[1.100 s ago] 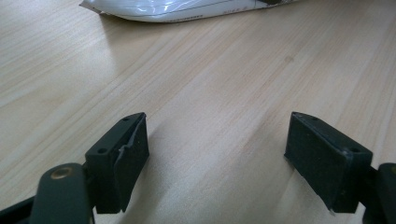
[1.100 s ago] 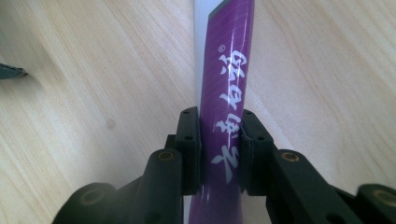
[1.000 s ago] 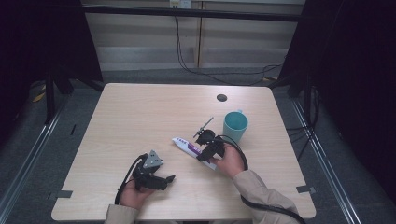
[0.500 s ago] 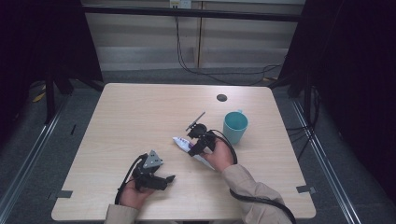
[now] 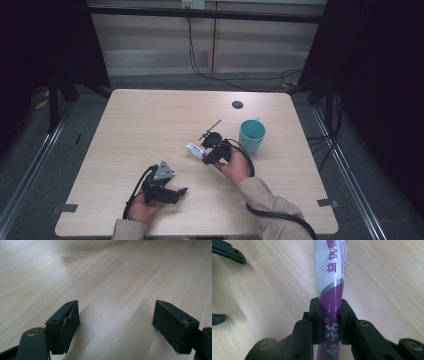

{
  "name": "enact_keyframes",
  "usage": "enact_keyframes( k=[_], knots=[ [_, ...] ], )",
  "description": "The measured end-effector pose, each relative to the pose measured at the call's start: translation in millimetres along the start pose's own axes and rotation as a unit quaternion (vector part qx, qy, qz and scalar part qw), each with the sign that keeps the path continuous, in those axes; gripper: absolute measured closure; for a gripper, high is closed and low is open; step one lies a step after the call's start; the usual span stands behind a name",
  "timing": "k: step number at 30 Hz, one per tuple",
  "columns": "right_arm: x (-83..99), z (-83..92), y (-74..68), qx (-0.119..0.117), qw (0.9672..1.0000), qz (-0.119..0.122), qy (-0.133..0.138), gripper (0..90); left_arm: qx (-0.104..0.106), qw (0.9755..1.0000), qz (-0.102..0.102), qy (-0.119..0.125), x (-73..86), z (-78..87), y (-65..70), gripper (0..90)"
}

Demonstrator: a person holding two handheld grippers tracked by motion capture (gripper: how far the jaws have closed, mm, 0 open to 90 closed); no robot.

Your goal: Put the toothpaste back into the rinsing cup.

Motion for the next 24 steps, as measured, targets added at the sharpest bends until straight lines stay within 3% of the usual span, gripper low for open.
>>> enact_keyframes(
  k=[5,6,7,10,12,24],
  knots=[
    [1.1,25.5,6.1,-0.007,0.9985,-0.003,0.055,76.4,0.000,1.0000,0.000,0.000,0.0,0.0,0.0,21.0],
    [1.1,25.5,6.1,-0.007,0.9985,-0.003,0.055,76.4,0.000,1.0000,0.000,0.000,0.0,0.0,0.0,21.0],
    [1.8,35.2,8.8,-0.012,0.9969,-0.009,0.077,76.4,-0.001,1.0000,-0.001,0.003,-0.3,-0.4,-0.2,21.0],
    [3.0,43.2,10.8,-0.016,0.9954,-0.014,0.094,76.4,0.000,1.0000,-0.001,0.001,-0.2,-0.1,-0.1,21.0],
    [4.3,53.7,14.6,-0.018,0.9926,-0.016,0.119,76.4,0.001,1.0000,-0.001,0.001,-0.2,-0.2,0.1,21.0],
    [5.0,83.8,25.6,-0.021,0.9828,-0.025,0.182,76.3,0.001,1.0000,0.000,0.001,-0.2,-0.2,0.1,21.0]
  ],
)
Point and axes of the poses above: each handheld gripper's, and its own axes: z roughly backward along the jaws, x roughly out of its underside, y roughly to its right, the point moved 7 cm from there along -z, roughly forward along the jaws, and after that the axes turned 3 degrees about z, right-handed, at the moved point
